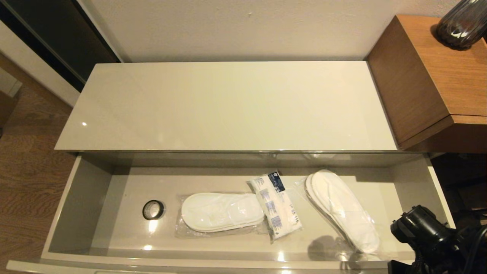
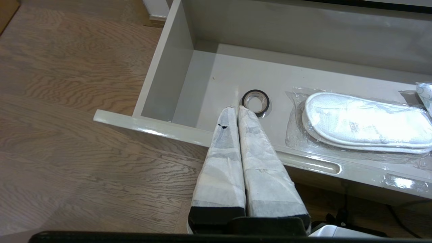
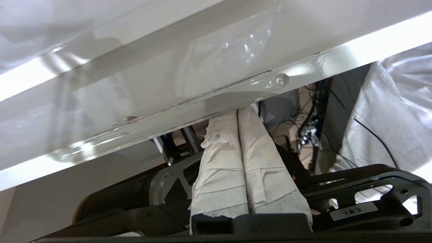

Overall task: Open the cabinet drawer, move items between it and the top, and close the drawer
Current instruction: Close the drawer

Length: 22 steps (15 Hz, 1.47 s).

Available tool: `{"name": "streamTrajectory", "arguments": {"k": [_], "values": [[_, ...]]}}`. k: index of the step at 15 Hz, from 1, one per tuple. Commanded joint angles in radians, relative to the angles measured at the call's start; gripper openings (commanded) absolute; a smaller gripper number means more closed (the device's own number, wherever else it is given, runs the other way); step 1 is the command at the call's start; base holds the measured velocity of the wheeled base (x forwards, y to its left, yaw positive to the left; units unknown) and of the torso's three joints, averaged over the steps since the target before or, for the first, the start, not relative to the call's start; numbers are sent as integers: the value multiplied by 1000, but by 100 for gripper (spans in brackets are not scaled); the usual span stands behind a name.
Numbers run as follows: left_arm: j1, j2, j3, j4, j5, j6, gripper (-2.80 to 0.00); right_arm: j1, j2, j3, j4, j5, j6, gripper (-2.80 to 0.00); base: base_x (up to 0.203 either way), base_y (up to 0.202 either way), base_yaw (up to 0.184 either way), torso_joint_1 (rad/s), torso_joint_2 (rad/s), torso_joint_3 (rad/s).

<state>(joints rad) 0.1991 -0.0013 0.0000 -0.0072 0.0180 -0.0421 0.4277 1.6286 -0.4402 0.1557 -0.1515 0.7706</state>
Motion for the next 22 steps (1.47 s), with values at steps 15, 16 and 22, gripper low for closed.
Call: {"name": "streamTrajectory", "arguments": {"k": [15, 16, 22], "values": [[0, -39, 3, -1, 0, -1, -280, -1, -44, -181, 5, -117, 38, -280, 0, 0, 0, 0, 0, 0], [0, -39, 2, 0, 0, -1, -280, -2, -50, -214, 11, -129, 34, -280, 0, 0, 0, 0, 0, 0], [0, -39, 2, -2, 0, -1, -280, -8, -41, -469, 155, -144, 18, -280, 0, 0, 0, 0, 0, 0]]}}
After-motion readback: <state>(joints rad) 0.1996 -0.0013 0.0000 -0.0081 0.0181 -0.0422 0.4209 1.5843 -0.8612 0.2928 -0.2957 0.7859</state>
